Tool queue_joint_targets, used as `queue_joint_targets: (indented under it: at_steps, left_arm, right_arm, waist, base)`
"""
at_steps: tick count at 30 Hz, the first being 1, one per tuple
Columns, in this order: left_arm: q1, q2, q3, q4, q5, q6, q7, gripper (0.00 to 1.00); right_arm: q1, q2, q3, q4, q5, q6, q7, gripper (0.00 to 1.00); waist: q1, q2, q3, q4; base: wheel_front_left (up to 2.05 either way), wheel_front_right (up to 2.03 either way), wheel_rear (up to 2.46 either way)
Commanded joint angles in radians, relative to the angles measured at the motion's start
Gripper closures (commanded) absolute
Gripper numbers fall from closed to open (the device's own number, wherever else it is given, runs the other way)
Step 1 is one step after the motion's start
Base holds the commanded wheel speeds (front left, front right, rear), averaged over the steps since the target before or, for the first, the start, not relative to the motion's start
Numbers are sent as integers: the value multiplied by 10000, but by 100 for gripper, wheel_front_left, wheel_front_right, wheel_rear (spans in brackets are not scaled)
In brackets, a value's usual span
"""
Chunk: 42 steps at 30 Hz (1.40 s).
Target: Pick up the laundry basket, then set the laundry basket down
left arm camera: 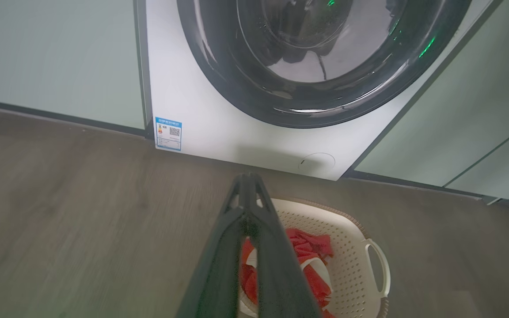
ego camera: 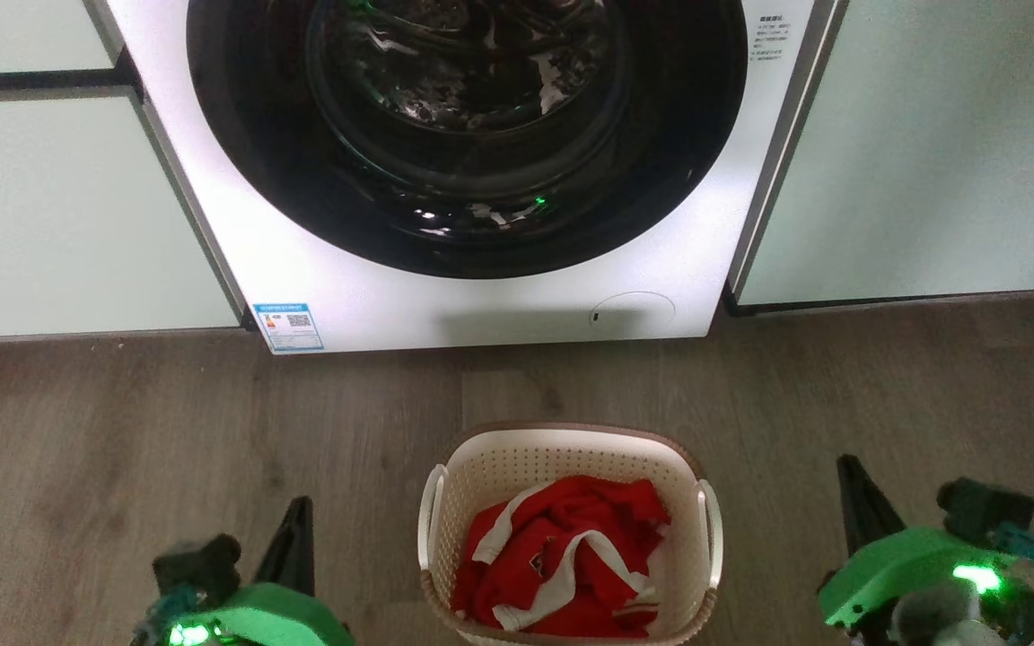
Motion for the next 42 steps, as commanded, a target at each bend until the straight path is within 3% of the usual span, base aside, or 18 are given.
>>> queue_joint_targets:
  at_steps: [1, 42]
  left_arm:
    - [-595, 35, 319, -249, -273, -83, 62, 100]
    - [-1136, -288, 1784, -37, -4496, -1037, 1121, 100]
  right_arm:
    - [-513, 12, -72, -315, 291, -6, 47, 100]
    - [-837, 76, -658, -338, 4644, -21, 951, 100]
  waist:
    - [0, 0, 5, 2]
    - [0, 0, 157, 61]
  base:
    - [0, 0, 0]
    - [0, 0, 0]
